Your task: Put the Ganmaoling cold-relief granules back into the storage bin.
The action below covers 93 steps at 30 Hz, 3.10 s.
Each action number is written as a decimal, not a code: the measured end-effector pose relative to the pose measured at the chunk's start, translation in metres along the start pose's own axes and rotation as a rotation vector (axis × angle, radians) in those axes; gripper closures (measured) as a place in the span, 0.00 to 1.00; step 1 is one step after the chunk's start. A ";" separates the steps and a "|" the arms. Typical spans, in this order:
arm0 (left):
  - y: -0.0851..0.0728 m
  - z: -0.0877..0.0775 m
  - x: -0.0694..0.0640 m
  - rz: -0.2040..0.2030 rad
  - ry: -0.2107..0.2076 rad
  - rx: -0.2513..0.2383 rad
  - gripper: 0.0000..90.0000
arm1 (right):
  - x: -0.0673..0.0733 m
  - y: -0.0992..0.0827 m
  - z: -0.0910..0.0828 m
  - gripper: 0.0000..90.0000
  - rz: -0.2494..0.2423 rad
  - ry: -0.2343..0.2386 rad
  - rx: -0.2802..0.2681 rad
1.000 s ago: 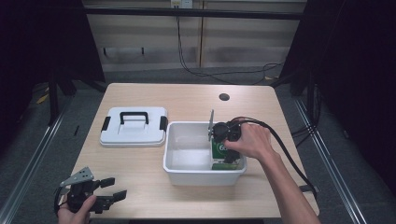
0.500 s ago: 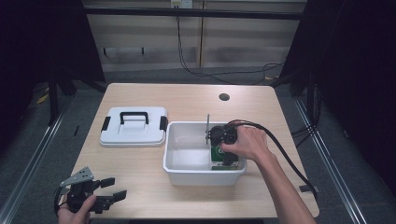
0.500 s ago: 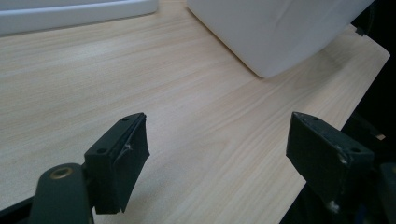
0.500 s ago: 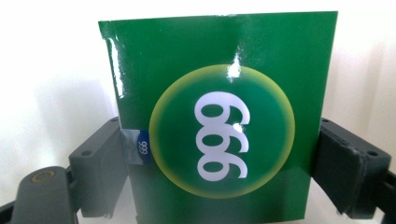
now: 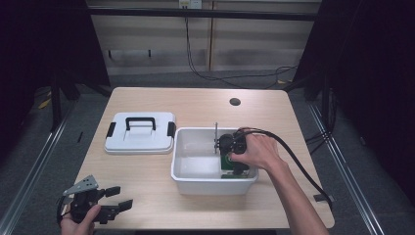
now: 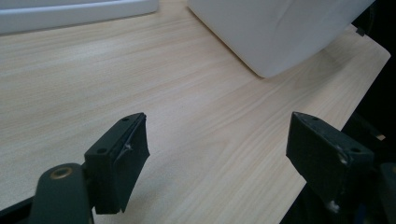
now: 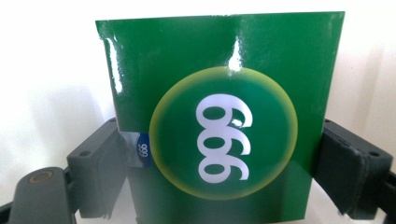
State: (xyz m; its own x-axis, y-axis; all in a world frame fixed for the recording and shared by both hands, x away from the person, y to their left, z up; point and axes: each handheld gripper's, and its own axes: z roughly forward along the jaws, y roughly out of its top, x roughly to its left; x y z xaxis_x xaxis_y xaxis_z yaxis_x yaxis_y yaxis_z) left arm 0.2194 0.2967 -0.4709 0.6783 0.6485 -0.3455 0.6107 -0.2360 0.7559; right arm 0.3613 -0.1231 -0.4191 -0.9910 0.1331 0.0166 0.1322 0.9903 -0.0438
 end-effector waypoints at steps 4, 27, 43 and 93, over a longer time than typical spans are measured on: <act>0.000 0.000 0.000 0.001 -0.001 0.001 0.23 | 0.000 0.000 0.000 0.14 0.003 0.001 0.002; 0.000 0.000 0.000 0.006 -0.024 -0.003 0.22 | 0.000 -0.014 -0.015 0.10 0.014 0.012 -0.106; 0.000 0.000 -0.001 0.010 0.001 0.000 0.22 | 0.007 -0.047 -0.054 0.17 0.087 -0.027 -0.373; 0.001 -0.001 -0.001 0.007 0.024 -0.020 0.25 | 0.080 -0.194 -0.022 0.21 0.519 -0.217 -0.979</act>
State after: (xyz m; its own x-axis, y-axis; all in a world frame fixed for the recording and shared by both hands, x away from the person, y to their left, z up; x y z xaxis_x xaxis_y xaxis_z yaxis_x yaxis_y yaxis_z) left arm 0.2188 0.2964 -0.4695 0.6726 0.6638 -0.3271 0.5972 -0.2259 0.7696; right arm 0.2574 -0.3035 -0.3873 -0.7813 0.6224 0.0468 0.3956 0.4357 0.8085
